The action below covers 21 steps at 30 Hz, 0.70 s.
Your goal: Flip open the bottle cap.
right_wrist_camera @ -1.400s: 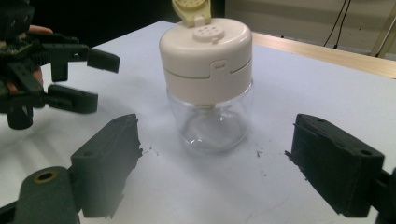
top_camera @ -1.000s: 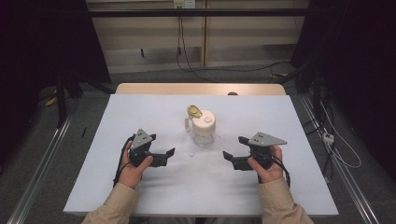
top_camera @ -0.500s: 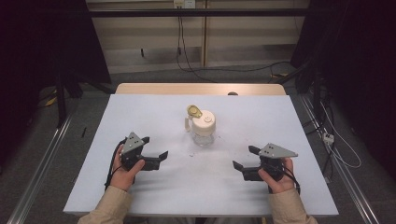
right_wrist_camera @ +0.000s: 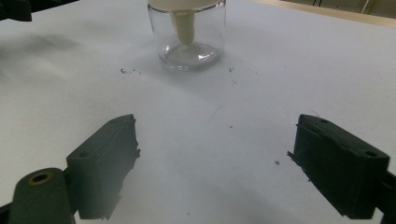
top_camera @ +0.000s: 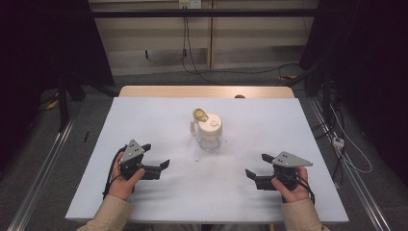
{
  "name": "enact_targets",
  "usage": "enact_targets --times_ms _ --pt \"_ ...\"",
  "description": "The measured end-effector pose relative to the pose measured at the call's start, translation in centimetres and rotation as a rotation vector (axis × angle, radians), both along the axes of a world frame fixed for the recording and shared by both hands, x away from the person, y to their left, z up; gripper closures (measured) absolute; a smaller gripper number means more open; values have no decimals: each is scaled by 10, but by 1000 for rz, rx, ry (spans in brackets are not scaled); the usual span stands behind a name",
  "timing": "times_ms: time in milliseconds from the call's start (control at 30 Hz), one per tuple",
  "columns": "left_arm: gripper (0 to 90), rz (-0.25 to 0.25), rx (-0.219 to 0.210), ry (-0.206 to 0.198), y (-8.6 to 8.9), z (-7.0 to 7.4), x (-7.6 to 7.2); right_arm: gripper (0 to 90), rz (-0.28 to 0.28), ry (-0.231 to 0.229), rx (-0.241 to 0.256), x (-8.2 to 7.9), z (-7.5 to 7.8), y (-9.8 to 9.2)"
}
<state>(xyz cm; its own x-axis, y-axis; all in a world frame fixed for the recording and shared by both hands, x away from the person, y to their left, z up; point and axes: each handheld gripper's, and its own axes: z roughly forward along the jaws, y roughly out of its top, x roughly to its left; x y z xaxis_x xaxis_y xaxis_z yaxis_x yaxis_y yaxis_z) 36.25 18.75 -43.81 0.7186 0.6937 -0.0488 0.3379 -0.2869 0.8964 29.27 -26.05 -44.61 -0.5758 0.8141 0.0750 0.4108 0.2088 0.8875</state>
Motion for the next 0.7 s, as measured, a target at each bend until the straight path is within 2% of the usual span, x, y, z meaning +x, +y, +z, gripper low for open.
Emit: enact_targets --times_ms 133,267,700 --pt "56 0 13 -4 5 0 0 130 -9 1 4 -1 -1 -4" --pt "56 15 6 -4 13 -1 -2 130 -14 5 6 -1 -2 -5" --pt "56 19 3 -11 20 0 -5 130 -14 6 -4 0 -2 -5"
